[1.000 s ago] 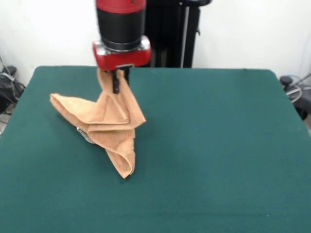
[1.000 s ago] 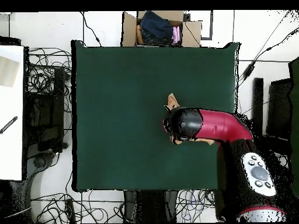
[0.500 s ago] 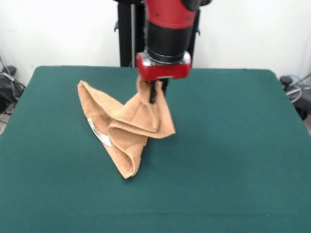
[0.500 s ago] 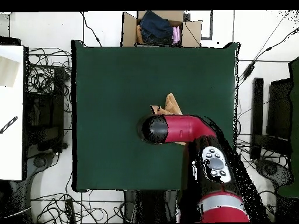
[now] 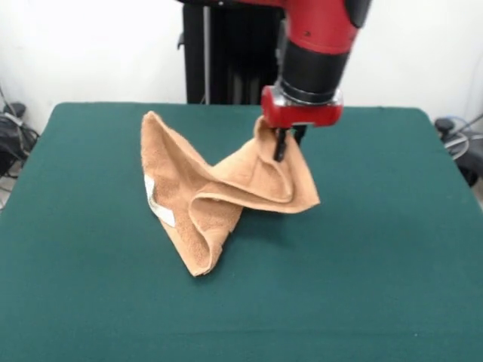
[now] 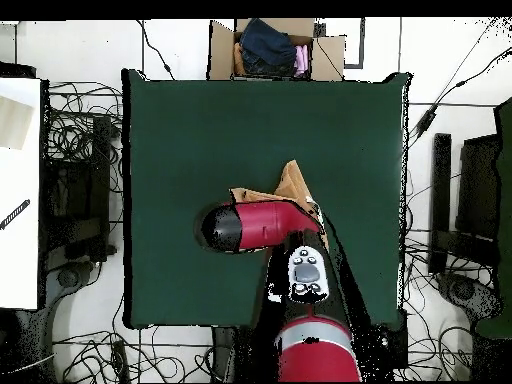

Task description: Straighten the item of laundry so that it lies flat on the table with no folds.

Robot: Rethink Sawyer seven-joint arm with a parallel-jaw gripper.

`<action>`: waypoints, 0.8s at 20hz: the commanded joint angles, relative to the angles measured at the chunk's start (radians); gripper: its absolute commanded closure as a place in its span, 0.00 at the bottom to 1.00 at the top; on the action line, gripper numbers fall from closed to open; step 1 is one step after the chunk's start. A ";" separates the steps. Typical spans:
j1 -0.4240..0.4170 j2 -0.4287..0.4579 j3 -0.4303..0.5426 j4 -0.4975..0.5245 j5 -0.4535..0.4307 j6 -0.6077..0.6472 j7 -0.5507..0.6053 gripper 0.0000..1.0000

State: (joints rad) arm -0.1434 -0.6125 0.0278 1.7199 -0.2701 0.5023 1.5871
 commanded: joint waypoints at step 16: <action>0.199 0.144 -0.133 0.033 0.123 -0.157 0.348 1.00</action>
State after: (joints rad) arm 0.0156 -0.5111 -0.0757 1.7194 -0.2080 0.3678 1.6417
